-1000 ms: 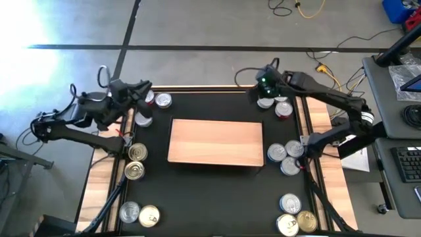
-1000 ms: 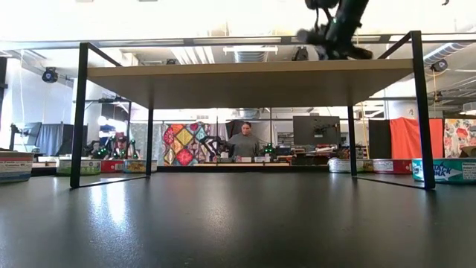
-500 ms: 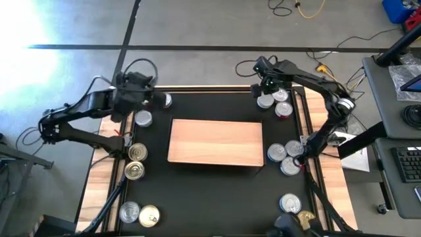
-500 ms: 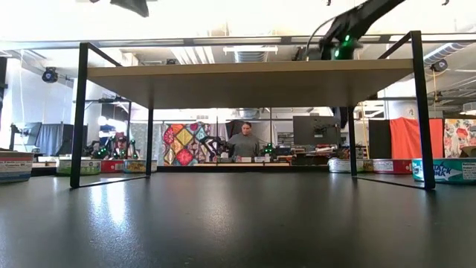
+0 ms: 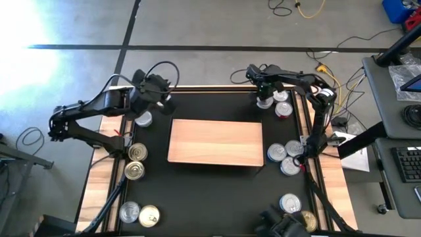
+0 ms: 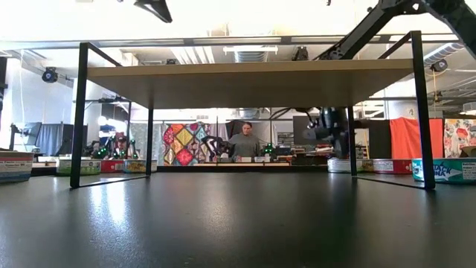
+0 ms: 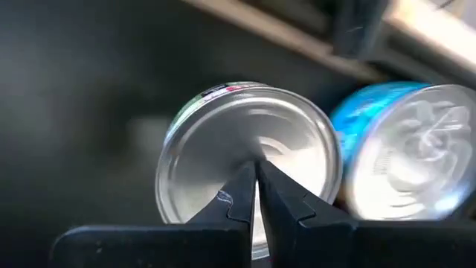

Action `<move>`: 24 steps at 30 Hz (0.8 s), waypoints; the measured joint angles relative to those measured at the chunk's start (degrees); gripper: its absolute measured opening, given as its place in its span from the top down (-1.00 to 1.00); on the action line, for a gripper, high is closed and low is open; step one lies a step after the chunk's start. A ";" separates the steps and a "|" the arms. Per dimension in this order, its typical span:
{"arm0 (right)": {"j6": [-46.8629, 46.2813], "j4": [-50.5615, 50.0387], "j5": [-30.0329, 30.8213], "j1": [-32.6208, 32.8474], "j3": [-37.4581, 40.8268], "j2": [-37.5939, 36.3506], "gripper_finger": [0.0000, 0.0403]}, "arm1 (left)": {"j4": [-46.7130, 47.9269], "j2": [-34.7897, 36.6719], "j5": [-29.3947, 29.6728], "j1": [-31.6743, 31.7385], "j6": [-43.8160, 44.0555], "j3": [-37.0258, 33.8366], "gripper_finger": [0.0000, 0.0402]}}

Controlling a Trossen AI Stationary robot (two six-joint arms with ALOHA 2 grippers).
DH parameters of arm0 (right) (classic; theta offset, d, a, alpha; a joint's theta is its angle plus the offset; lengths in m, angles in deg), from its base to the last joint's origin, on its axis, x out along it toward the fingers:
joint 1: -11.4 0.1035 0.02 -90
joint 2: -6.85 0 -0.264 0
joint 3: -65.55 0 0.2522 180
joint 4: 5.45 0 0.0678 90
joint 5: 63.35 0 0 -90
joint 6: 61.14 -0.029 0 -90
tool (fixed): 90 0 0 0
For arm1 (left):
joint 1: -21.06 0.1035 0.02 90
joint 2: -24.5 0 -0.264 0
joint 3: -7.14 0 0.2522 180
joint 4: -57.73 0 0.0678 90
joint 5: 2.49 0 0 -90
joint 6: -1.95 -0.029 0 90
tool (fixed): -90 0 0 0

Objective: Stack canned seafood by type on shelf
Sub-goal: Put the green white tuna can on the shelf

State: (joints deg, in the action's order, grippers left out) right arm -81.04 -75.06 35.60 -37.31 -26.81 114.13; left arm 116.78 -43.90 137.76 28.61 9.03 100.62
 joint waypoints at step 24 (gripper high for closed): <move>17.78 11.20 -13.65 -0.65 0.83 -10.82 0.94 | -9.06 -31.69 -53.57 21.59 -2.86 17.14 0.47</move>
State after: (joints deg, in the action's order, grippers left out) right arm -63.26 -63.86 21.96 -37.96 -25.99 103.31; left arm 107.72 -75.58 84.20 50.20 6.17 117.76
